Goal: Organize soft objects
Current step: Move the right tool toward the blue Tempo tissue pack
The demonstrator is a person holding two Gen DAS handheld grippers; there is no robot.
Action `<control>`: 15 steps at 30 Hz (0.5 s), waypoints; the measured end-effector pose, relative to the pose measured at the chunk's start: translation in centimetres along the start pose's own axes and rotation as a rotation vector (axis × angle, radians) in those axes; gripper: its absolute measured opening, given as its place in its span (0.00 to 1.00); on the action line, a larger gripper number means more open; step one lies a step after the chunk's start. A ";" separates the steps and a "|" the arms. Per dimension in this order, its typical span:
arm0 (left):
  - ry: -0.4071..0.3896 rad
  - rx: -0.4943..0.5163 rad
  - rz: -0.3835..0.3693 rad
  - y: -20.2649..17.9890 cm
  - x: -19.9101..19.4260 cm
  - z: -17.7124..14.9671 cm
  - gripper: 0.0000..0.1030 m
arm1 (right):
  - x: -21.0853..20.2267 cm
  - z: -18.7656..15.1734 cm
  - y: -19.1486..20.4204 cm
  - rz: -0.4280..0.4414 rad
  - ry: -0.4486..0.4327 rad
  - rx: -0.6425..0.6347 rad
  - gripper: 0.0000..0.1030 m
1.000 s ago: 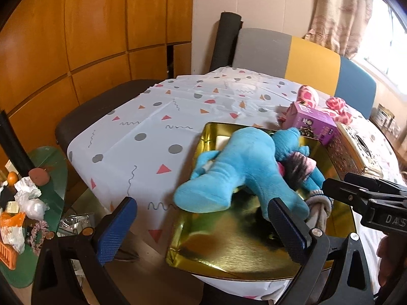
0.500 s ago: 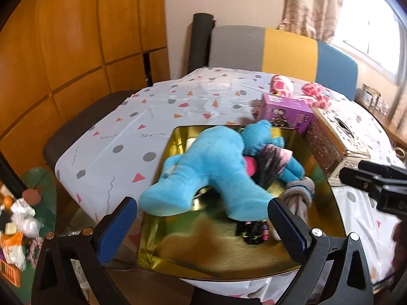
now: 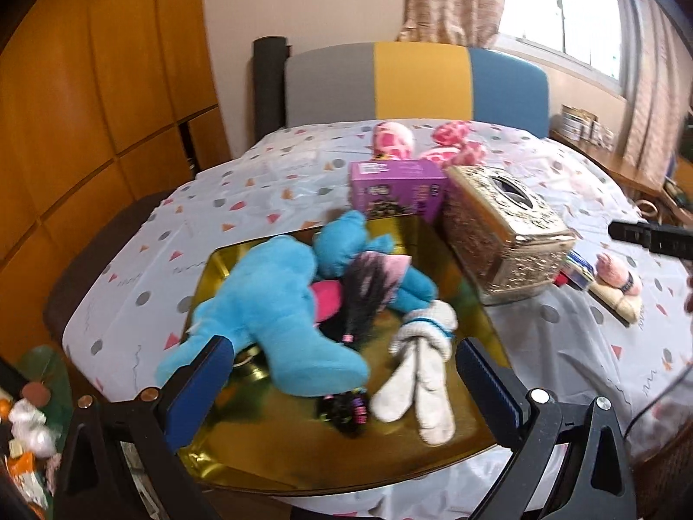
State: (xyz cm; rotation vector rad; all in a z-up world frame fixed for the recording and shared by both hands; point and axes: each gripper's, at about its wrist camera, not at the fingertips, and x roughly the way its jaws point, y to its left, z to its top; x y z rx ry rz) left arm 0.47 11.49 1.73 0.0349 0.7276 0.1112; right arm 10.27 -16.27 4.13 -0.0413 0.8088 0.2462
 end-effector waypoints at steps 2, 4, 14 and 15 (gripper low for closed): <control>0.001 0.017 -0.010 -0.8 0.0 0.1 1.00 | -0.1 0.1 -2.0 -0.033 -0.003 0.025 0.79; 0.005 0.041 -0.025 -1.8 0.1 0.1 1.00 | -0.1 0.1 -4.0 -0.066 -0.007 0.054 0.79; 0.036 0.155 -0.109 -6.3 0.8 -0.3 1.00 | 2.6 -2.3 -15.1 -0.180 0.030 0.407 0.79; 0.041 0.164 -0.117 -6.8 0.9 -0.3 1.00 | 2.4 -2.4 -15.9 -0.156 0.013 0.451 0.79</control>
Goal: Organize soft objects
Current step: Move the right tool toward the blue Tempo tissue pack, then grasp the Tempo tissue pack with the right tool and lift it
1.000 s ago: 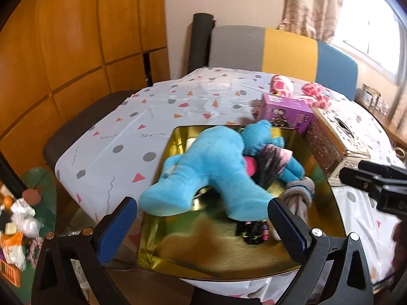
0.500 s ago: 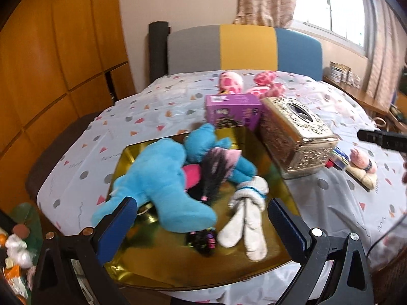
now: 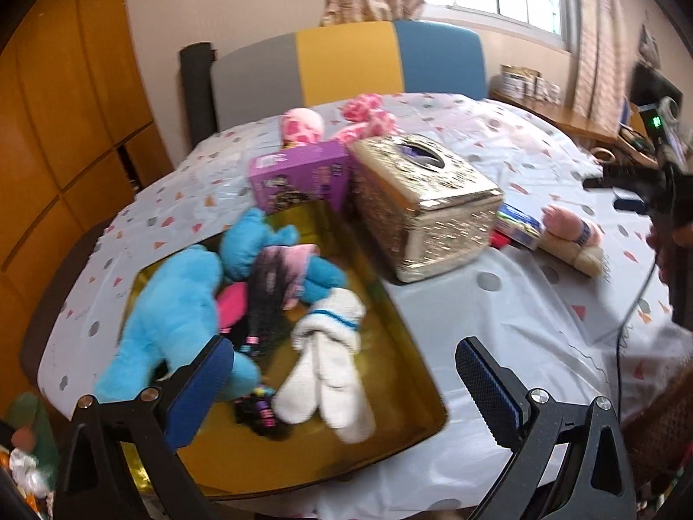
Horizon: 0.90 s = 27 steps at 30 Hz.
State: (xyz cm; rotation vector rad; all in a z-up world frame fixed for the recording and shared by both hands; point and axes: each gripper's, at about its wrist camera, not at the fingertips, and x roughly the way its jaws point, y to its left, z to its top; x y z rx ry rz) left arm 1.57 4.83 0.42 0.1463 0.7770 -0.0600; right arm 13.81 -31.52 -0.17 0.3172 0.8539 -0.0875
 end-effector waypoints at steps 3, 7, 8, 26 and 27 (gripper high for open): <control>0.019 0.024 -0.042 -1.7 0.7 0.0 1.00 | -0.1 0.2 -0.8 0.015 -0.001 0.031 0.79; 0.045 0.073 -0.093 -3.9 1.3 -0.3 1.00 | 0.7 -0.1 0.1 0.029 0.038 0.002 0.79; 0.049 0.096 -0.103 -4.6 1.4 -0.5 1.00 | 0.8 -0.2 0.4 0.023 0.045 -0.016 0.79; 0.039 0.142 -0.246 -6.6 1.5 -0.1 1.00 | 4.1 -0.8 11.0 0.087 0.167 -0.607 0.77; 0.039 0.135 -0.246 -6.4 1.5 -0.1 1.00 | 4.3 -0.4 11.0 0.080 0.175 -0.609 0.77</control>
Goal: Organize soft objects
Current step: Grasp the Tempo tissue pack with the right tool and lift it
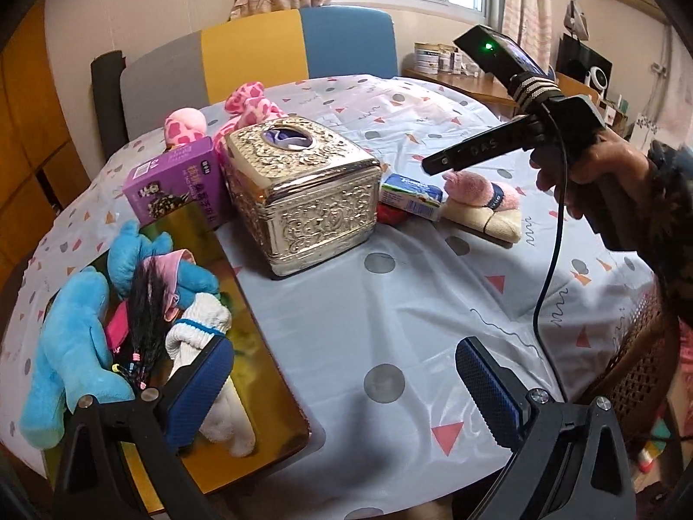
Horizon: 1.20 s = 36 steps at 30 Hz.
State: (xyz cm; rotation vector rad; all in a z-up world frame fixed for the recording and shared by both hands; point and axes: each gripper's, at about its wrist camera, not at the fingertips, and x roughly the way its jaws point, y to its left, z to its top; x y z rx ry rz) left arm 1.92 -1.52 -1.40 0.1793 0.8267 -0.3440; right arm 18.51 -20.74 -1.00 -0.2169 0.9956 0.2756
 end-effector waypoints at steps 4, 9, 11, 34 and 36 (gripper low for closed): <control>0.004 -0.030 -0.018 0.7 0.1 -0.2 1.00 | -0.4 0.6 -2.3 0.024 0.009 0.050 0.77; 0.011 -0.045 -0.045 0.9 0.4 -0.3 1.00 | 0.4 1.5 -0.5 0.113 0.089 -0.097 0.78; 0.008 -0.049 -0.048 0.9 0.3 -0.3 1.00 | 1.5 1.7 0.8 0.104 0.132 -0.159 0.78; 0.028 -0.079 -0.052 1.3 0.4 -0.5 1.00 | 7.5 1.9 1.4 0.090 0.262 -0.221 0.52; 0.027 -0.078 -0.054 1.2 0.3 -0.5 1.00 | 6.9 1.9 1.2 0.112 0.248 -0.198 0.52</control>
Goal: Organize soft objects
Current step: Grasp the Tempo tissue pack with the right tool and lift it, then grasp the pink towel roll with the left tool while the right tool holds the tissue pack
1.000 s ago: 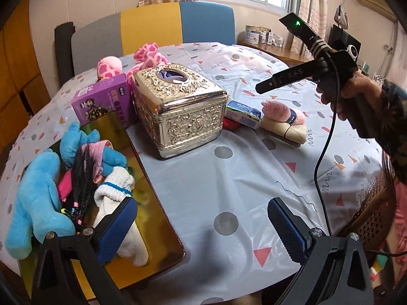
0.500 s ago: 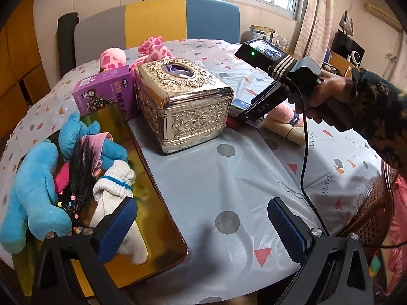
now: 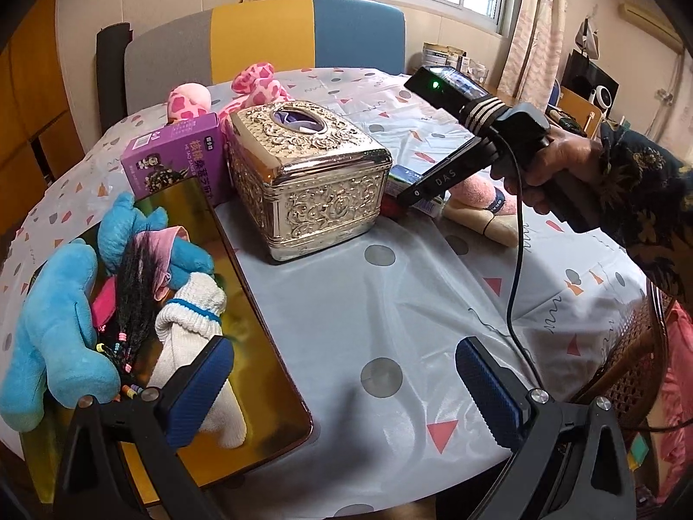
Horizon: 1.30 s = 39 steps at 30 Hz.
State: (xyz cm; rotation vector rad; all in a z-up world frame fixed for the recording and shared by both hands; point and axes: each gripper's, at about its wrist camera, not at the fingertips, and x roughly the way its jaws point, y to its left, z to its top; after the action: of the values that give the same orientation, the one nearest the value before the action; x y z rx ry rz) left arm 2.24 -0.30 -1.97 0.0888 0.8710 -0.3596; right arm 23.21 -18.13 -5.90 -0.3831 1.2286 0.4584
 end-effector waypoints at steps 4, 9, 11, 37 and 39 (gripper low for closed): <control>-0.005 -0.002 0.003 -0.1 -0.2 0.1 1.00 | -1.8 -0.1 -1.6 0.021 -0.072 0.108 0.52; -0.003 0.008 -0.006 -0.5 -0.1 0.8 1.00 | -7.2 -1.5 -5.8 0.094 -0.272 0.371 0.53; 0.011 0.027 -0.026 -1.1 0.3 1.3 1.00 | -9.1 -2.7 -7.0 0.066 -0.310 0.442 0.53; -0.001 0.486 -0.050 -15.8 10.7 12.6 1.00 | -11.7 -19.9 -16.1 -0.137 -0.488 1.099 0.53; -0.002 0.542 -0.053 -16.9 11.9 13.6 1.00 | -11.6 -20.3 -16.4 -0.114 -0.487 1.127 0.53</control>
State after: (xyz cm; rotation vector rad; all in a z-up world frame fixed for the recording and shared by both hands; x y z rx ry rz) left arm 13.35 -22.37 -1.08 0.5669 0.7561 -0.6388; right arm 12.44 -43.99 -0.22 0.5933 0.8128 -0.2682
